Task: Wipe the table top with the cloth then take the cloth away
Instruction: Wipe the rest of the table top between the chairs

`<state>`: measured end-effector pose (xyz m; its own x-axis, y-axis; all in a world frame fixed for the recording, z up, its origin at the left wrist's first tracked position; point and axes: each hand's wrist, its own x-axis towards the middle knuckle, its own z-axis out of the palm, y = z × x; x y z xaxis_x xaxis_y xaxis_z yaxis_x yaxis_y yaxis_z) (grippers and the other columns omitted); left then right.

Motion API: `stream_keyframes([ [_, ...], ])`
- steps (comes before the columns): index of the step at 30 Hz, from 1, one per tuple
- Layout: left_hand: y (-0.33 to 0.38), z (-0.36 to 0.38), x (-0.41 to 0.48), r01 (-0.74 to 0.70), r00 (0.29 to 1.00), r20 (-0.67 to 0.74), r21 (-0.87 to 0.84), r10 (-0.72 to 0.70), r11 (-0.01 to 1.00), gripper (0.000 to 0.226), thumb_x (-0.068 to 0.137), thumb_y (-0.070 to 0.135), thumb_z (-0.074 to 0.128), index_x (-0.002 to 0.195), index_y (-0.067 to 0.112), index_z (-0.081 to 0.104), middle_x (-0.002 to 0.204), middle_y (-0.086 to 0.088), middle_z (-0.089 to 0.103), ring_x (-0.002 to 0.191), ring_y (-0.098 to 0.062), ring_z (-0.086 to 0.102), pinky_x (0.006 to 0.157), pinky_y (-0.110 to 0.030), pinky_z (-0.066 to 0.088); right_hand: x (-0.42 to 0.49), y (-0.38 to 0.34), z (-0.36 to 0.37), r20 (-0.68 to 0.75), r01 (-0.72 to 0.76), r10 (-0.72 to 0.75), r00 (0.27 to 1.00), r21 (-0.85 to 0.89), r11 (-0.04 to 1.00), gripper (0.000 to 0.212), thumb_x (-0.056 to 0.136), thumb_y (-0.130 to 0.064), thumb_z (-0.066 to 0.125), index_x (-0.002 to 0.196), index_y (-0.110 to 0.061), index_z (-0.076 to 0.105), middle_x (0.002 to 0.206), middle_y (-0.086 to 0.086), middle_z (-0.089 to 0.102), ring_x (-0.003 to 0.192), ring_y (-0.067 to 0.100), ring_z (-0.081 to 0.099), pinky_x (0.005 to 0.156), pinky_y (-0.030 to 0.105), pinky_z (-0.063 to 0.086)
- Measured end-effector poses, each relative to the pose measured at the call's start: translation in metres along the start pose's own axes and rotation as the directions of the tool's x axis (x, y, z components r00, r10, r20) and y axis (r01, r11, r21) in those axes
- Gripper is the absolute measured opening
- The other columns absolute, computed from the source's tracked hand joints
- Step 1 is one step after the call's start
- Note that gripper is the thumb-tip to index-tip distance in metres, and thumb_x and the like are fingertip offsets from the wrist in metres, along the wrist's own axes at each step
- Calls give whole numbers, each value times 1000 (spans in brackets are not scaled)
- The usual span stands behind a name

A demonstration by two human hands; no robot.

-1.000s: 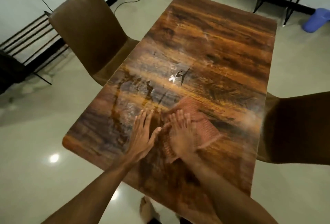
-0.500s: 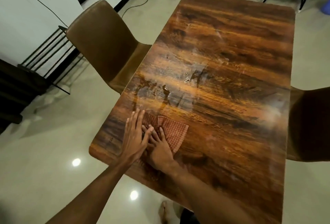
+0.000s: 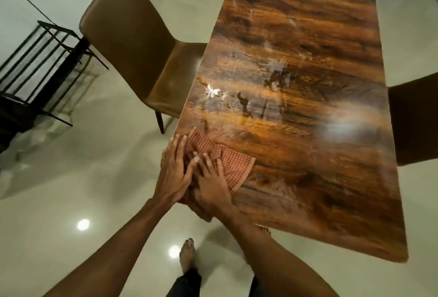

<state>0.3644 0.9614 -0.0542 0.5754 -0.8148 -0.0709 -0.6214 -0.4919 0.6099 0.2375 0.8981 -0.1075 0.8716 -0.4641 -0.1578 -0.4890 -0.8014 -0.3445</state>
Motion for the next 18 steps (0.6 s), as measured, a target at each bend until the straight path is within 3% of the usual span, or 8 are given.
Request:
stream_keyframes([
  [2, -25, -16, -7, -2, 1000, 19, 3, 2, 1000, 82, 93, 68, 22, 159, 19, 19, 167, -6, 17, 155, -23, 12, 127, -43, 6, 0, 18, -7, -46, -198, 200, 979, 51, 979, 61, 108, -42, 30, 164, -30, 10, 173, -3, -3, 159, 23, -8, 126, 59, 4],
  [5, -58, -37, -23, 1, 999, 35, 11, -1, 1000, 88, 91, 74, 15, 159, 18, 17, 168, -5, 13, 156, -22, 8, 126, -39, 2, 6, 11, -13, -127, -532, 542, 831, 107, 840, 61, 108, -38, 31, 164, -29, 11, 173, 3, -4, 159, 31, -5, 126, 59, -1],
  [6, -65, -41, -27, 4, 999, 33, 1, -4, 1000, 88, 91, 74, 16, 159, 18, 17, 168, -5, 13, 156, -22, 8, 126, -40, 2, 12, -9, -10, -122, -522, 533, 837, 112, 846, 61, 107, -40, 30, 164, -29, 11, 173, 5, -5, 159, 32, -6, 126, 60, -2],
  [8, -72, -48, -36, -6, 999, 38, -12, 6, 1000, 84, 92, 69, 21, 159, 18, 18, 168, -6, 14, 156, -22, 8, 126, -43, 5, 19, -60, 7, -73, -322, 333, 940, 127, 938, 58, 107, -44, 21, 163, -30, 15, 173, 4, 0, 159, 32, -4, 126, 61, 1],
  [10, -75, -53, -41, -16, 999, 43, -6, 16, 1000, 83, 92, 66, 22, 159, 16, 20, 168, -8, 15, 156, -23, 8, 127, -45, 7, 10, -91, 25, -43, -135, 141, 989, 119, 984, 59, 106, -46, 16, 163, -30, 18, 173, 0, 4, 159, 26, -2, 126, 60, 7],
  [12, -74, -56, -42, -37, 998, 48, -12, 38, 999, 85, 92, 68, 20, 159, 16, 18, 168, -7, 13, 156, -23, 7, 127, -45, 5, -11, -79, 26, -77, -155, 163, 984, 101, 983, 58, 107, -45, 17, 164, -32, 15, 173, -4, 2, 159, 20, -6, 127, 56, 6],
  [15, -61, -51, -40, -93, 992, 77, -50, 96, 994, 87, 92, 72, 18, 159, 17, 17, 168, -6, 13, 156, -22, 7, 126, -43, 4, -79, -21, 15, -160, -404, 421, 893, 130, 906, 58, 108, -43, 18, 164, -36, 8, 173, -9, -1, 158, 16, -12, 127, 57, 6],
  [18, -42, -34, -42, -141, 984, 94, -93, 150, 986, 78, 95, 65, 23, 159, 20, 18, 168, -4, 14, 156, -19, 7, 127, -44, 3, -124, 26, -3, -163, -676, 707, 688, 211, 706, 61, 105, -44, 17, 164, -32, 11, 172, -5, -5, 159, 22, -9, 126, 59, 7],
])
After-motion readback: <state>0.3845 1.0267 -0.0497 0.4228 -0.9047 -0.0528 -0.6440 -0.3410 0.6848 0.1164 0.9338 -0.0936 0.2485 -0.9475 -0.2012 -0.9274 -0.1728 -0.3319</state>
